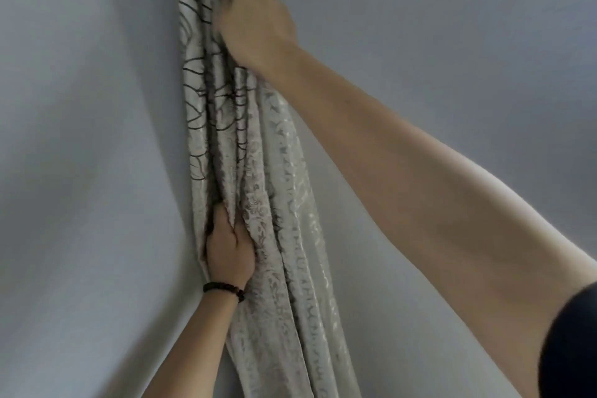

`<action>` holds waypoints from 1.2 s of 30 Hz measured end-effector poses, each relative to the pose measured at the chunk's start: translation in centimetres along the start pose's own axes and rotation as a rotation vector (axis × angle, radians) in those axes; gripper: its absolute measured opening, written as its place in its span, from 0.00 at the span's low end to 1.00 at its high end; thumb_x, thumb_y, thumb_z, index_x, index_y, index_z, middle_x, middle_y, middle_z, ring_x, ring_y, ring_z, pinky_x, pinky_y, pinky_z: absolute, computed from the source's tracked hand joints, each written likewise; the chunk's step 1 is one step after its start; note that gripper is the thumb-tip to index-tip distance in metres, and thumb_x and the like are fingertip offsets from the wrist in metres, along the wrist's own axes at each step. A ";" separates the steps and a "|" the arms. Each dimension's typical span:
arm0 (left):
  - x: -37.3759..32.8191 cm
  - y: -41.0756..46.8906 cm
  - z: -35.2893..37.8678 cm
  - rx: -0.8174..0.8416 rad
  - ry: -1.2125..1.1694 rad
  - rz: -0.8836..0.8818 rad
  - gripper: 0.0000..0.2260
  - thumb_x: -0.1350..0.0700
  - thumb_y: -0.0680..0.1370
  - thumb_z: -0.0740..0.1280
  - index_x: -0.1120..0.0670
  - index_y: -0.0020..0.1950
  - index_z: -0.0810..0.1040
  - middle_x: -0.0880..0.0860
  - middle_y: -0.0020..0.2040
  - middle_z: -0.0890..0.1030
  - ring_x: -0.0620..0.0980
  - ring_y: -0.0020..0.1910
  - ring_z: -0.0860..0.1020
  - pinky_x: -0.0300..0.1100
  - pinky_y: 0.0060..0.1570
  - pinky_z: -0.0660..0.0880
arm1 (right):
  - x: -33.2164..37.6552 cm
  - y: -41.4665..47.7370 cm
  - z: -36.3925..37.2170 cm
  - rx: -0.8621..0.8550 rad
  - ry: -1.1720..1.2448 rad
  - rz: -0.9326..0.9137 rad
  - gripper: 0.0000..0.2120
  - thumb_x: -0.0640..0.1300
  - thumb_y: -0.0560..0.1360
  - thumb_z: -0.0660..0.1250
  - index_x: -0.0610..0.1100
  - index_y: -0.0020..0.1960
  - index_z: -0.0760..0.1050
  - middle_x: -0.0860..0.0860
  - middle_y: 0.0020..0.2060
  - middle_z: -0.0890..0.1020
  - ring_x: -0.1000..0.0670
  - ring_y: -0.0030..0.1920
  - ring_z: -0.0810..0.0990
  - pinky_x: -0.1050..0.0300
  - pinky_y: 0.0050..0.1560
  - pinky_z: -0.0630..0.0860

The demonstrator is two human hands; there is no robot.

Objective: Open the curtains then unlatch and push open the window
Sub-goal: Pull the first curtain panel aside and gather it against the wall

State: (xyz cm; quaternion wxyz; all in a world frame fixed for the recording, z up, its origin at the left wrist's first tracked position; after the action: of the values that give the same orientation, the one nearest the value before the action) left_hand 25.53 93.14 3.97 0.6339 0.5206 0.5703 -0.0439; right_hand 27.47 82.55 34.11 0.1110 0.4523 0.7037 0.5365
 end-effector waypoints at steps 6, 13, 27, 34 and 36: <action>-1.0 -2.9 2.2 0.187 0.163 0.255 0.12 0.45 0.80 0.52 0.52 0.54 0.66 0.56 0.42 0.81 0.59 0.39 0.81 0.49 0.35 0.78 | -10.3 -6.1 -4.1 -0.056 0.050 0.141 0.25 0.51 0.86 0.52 0.39 0.78 0.57 0.38 0.69 0.70 0.38 0.65 0.74 0.51 0.58 0.72; -3.7 -9.4 4.7 0.470 0.152 0.332 0.18 0.40 0.81 0.50 0.49 0.63 0.67 0.50 0.53 0.80 0.51 0.47 0.80 0.50 0.45 0.79 | -17.0 -17.5 -10.2 -0.122 0.062 0.237 0.27 0.63 0.82 0.53 0.46 0.73 0.64 0.51 0.56 0.71 0.50 0.50 0.74 0.55 0.51 0.73; 9.8 -31.8 -7.2 0.642 -0.053 -0.349 0.10 0.52 0.75 0.71 0.45 0.55 0.77 0.49 0.48 0.82 0.37 0.45 0.79 0.28 0.43 0.73 | -20.3 -63.6 -15.0 0.247 0.157 1.062 0.11 0.46 0.81 0.66 0.60 0.58 0.78 0.58 0.55 0.84 0.60 0.53 0.82 0.54 0.56 0.81; 5.7 -37.2 -0.8 0.859 -0.290 -0.579 0.13 0.54 0.71 0.73 0.44 0.53 0.76 0.54 0.50 0.81 0.36 0.42 0.80 0.47 0.46 0.76 | -20.5 -70.7 -26.1 -0.047 0.003 1.373 0.13 0.45 0.80 0.68 0.57 0.63 0.77 0.60 0.52 0.84 0.62 0.52 0.82 0.41 0.62 0.78; 2.8 -37.8 2.8 0.942 -0.330 -0.545 0.11 0.61 0.77 0.69 0.47 0.55 0.76 0.52 0.50 0.82 0.44 0.48 0.80 0.45 0.50 0.78 | -21.0 -71.4 -30.1 -0.178 -0.039 1.410 0.15 0.45 0.80 0.68 0.58 0.64 0.76 0.59 0.53 0.84 0.60 0.54 0.82 0.40 0.63 0.78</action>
State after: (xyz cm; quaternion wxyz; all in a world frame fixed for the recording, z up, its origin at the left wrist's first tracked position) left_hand 3.81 75.45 -21.78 0.3798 0.5674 0.4962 -0.5362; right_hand -16.93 45.93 -21.89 -0.2136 0.7988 0.1947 0.5277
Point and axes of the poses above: each hand's wrist, its own y-axis towards the middle knuckle, its own z-axis out of the palm, x = y × z, the point moved 4 cm from there along y, towards the middle knuckle
